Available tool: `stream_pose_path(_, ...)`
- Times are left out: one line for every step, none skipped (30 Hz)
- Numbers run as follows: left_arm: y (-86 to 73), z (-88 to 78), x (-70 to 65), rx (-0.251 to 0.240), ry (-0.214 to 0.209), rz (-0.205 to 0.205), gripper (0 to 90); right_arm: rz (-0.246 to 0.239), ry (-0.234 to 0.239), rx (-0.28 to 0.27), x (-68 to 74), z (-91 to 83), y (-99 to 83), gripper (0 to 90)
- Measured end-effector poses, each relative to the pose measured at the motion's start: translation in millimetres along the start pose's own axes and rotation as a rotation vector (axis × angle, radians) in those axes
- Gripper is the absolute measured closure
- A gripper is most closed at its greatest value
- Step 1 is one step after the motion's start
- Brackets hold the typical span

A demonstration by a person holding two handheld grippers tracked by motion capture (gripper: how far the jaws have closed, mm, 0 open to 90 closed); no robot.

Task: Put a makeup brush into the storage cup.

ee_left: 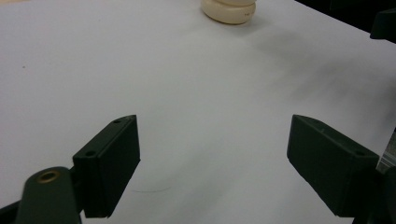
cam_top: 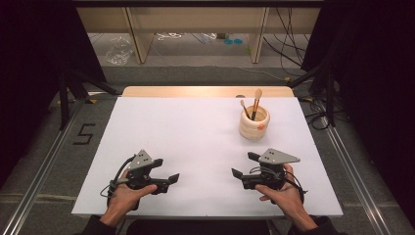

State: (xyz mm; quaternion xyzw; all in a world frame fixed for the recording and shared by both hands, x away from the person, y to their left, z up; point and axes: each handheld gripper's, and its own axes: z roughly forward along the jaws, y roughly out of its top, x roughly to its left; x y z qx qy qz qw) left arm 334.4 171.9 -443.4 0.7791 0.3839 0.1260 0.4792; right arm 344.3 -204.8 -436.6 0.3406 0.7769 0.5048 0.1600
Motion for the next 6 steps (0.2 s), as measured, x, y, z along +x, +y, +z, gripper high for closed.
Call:
stream_pose_path(-0.1, 0.5, 0.3, 0.0, -0.004, 0.001, 16.9, -0.002, 0.001, 0.005, -0.2, -0.4, 0.1, 17.5)
stream_pose_path(-0.1, 0.6, 0.4, 0.001, -0.004, 0.003, 16.9, -0.004, -0.002, 0.006, -0.2, -0.6, 0.1, 17.5)
stream_pose_path(0.0, 0.6, 0.3, 0.002, -0.001, 0.001, 16.9, -0.005, -0.004, 0.007, -0.4, -0.6, 0.1, 17.5)
stream_pose_path(0.3, 0.9, 0.4, 0.0, -0.002, -0.002, 16.9, -0.007, -0.002, -0.002, -0.8, 0.5, -0.3, 17.5)
stream_pose_path(0.8, 1.0, 0.9, 0.001, -0.002, 0.001, 16.9, -0.007, -0.002, 0.01, -1.5, 0.2, -0.2, 17.5)
stream_pose_path(0.7, 2.1, 0.9, -0.009, -0.004, -0.004, 16.9, -0.003, 0.0, 0.011, -2.3, 0.3, -0.5, 17.5)
